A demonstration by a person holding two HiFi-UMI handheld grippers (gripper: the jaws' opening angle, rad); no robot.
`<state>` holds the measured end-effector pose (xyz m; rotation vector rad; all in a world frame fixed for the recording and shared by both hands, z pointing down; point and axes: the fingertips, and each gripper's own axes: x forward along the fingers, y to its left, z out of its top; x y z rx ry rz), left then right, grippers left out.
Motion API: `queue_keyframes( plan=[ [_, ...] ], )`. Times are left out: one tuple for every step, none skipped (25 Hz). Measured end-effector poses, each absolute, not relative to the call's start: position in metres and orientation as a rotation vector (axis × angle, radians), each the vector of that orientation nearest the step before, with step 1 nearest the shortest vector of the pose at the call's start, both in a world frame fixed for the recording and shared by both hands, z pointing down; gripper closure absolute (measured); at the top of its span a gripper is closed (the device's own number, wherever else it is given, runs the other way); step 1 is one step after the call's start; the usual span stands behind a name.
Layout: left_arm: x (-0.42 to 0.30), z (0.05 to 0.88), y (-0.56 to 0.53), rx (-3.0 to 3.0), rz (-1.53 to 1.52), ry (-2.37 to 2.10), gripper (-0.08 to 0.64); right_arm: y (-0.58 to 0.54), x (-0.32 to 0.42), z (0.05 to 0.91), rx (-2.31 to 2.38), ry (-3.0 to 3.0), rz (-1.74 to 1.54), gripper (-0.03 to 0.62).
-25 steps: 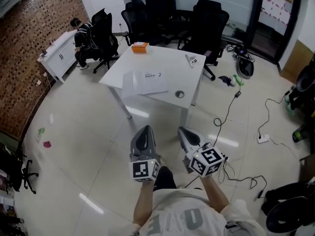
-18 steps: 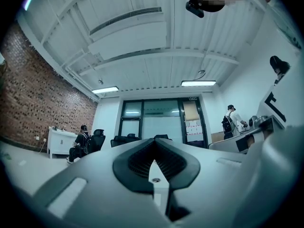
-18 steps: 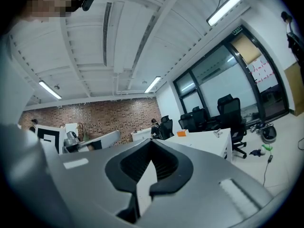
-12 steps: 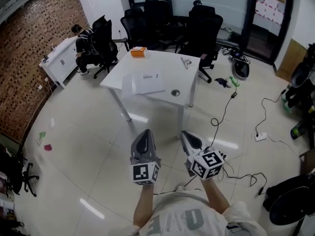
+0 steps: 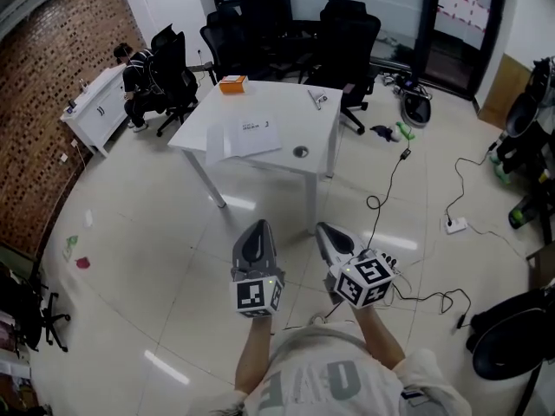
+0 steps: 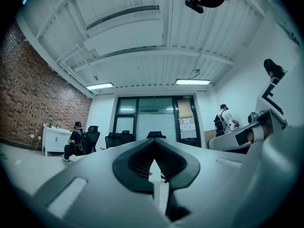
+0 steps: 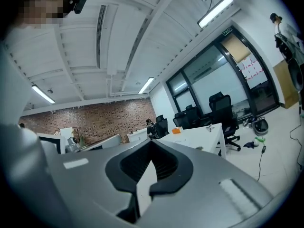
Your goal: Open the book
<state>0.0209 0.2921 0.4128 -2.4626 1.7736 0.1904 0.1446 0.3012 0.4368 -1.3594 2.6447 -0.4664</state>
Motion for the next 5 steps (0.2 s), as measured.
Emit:
queue_keyframes(
  plan=[
    [0.0220,0.4135,0.2923,-2.463,0.191,1.774,0.541,0.3016,0.1452,0.4372,-1.360,2.648,-0.462,0.591],
    [0.0232,0.4148,0.2927,-2.465,0.190,1.775,0.541,0.3022,0.1461,0.4381,-1.361,2.648,-0.462,0.591],
    [0.0244,0.4162,0.2931,-2.469,0.187,1.777,0.541,0.3027,0.1471,0.4390,-1.362,2.648,-0.465,0.591],
    [0.0253,0.4175,0.2934,-2.471,0.184,1.778,0.541,0.3030,0.1480,0.4398,-1.362,2.647,-0.467,0.591],
    [0.0261,0.4188,0.2937,-2.473,0.180,1.780,0.541,0.3031,0.1488,0.4405,-1.363,2.646,-0.470,0.591]
  ],
)
